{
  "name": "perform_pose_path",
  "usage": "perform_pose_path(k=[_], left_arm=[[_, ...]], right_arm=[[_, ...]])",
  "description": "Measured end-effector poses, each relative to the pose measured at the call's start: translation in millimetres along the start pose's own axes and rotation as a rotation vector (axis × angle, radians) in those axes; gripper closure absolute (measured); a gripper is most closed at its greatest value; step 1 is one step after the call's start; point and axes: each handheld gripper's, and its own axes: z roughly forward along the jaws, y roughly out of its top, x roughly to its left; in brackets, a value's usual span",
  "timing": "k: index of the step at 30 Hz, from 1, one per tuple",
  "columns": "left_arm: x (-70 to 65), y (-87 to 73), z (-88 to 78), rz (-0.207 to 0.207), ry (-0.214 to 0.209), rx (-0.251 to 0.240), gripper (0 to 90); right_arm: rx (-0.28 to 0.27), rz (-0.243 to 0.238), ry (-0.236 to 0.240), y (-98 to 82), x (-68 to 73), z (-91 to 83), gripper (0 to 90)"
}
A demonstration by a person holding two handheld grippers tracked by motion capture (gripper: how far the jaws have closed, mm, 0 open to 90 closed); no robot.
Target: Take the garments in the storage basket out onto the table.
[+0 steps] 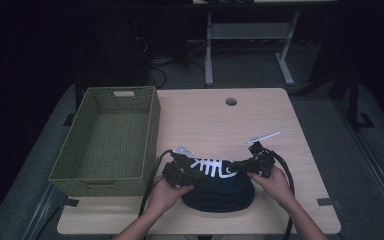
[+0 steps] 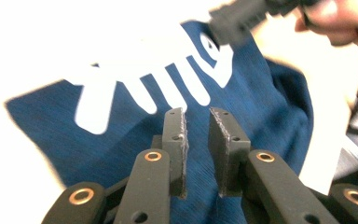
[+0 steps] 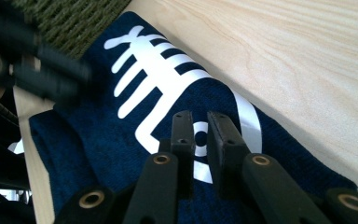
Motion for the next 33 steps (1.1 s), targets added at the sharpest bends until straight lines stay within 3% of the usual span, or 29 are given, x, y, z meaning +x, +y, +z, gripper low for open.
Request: perform_pose_path(k=[3, 4, 6, 10, 14, 19, 24, 29, 33], left_arm=[[8.3, 6.9, -2.2, -0.003, 0.062, -0.029, 74.3], [11.6, 7.8, -0.8, -0.021, 0.068, -0.045, 73.7], [18.2, 8.5, 2.9, -0.025, 0.103, -0.035, 73.4], [28.7, 6.1, 12.2, -0.053, 0.117, 0.003, 73.0], [34.1, 0.9, 22.4, -0.079, 0.109, 0.035, 72.3], [30.4, 0.4, 18.4, -0.073, 0.106, 0.018, 69.3], [16.5, 2.0, 3.1, -0.034, 0.09, -0.012, 68.8], [1.8, -6.8, -0.7, -0.004, 0.05, 0.018, 69.3], [-3.7, -16.7, 2.7, 0.009, 0.04, 0.045, 69.2]], right_arm=[[-0.006, -0.006, -0.01, -1.2, 1.1, -2.8, 77.6], [-0.008, -0.001, -0.014, -1.3, 0.1, -3.6, 77.2], [-0.014, 0.005, -0.032, -2.1, -5.0, -4.4, 76.8], [0.001, 0.041, -0.045, -4.6, -16.4, -2.3, 77.0], [0.023, 0.044, -0.058, -5.1, -18.9, 2.7, 78.0], [0.019, 0.035, -0.056, -4.5, -16.7, 1.1, 75.1], [-0.008, -0.009, -0.017, -6.8, 2.4, -10.2, 75.2], [-0.009, -0.058, 0.051, -17.9, 24.6, -15.9, 74.9], [0.052, -0.082, 0.065, -32.0, 33.5, -8.4, 73.8]])
